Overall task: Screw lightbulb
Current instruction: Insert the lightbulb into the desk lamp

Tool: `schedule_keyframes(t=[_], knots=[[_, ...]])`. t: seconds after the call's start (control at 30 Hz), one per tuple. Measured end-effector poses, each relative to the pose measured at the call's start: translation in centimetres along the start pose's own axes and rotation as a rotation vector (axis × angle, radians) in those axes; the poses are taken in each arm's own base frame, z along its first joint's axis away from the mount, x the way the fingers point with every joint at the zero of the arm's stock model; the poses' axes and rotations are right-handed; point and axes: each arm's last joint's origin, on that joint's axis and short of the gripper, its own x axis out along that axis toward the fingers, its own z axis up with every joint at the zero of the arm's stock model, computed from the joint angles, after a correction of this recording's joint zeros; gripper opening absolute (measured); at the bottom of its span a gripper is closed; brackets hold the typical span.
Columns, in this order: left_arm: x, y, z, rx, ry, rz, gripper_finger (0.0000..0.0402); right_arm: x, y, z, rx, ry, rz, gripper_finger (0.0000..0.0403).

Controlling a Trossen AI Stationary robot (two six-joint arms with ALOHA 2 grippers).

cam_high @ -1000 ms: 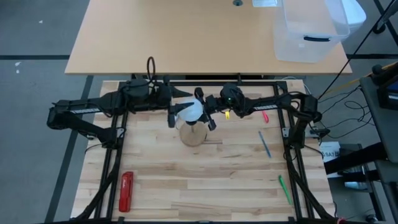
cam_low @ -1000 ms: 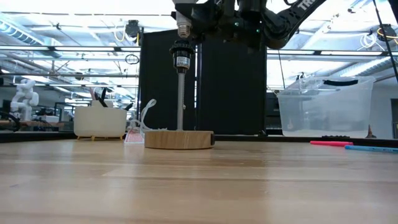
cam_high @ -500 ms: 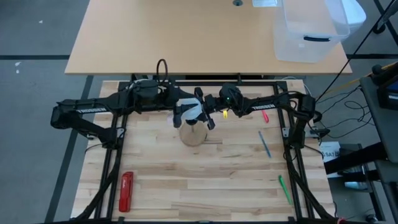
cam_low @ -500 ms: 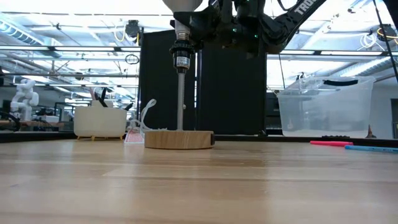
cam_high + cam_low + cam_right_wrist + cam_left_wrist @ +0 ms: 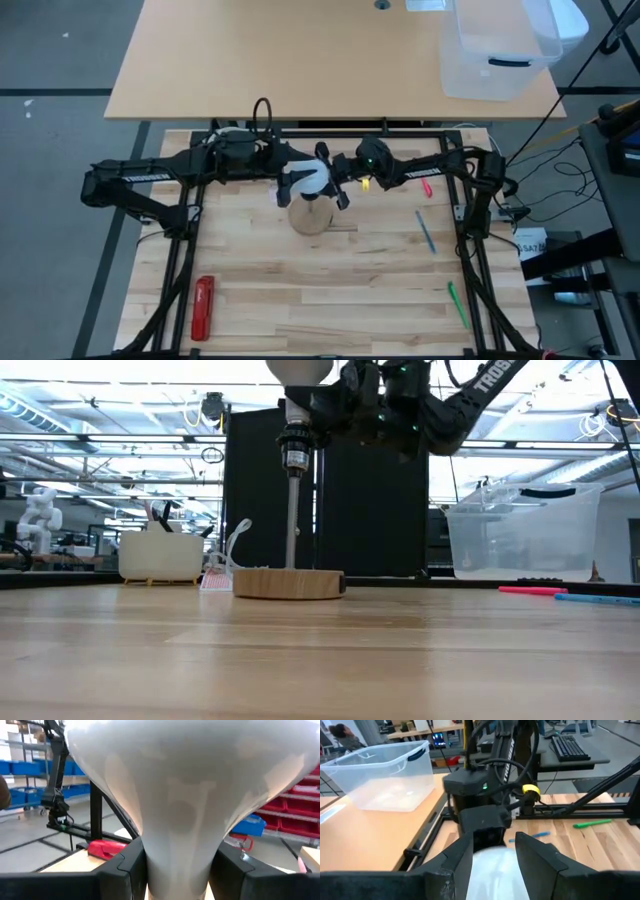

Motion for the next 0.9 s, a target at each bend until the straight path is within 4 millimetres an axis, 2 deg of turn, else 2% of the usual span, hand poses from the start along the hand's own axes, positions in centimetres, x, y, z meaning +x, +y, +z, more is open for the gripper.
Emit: schedule_keyframes(t=[0.17,0.7,0.9], knots=[[0.2,-0.1,-0.5,0.001,0.008,-0.001,0.0153,-1.3,0.4,-0.6,-0.001,-0.053,-0.020,0.0153],[2.1,-0.5,-1.3,0.009,0.033,-0.029,0.0153,-0.7,1.0,-0.9,0.016,-0.035,-0.082,0.0153],[2.1,-0.2,-1.4,-0.001,0.045,-0.024,0.0153,-0.5,1.2,-1.0,0.012,-0.025,-0.089,0.0153]])
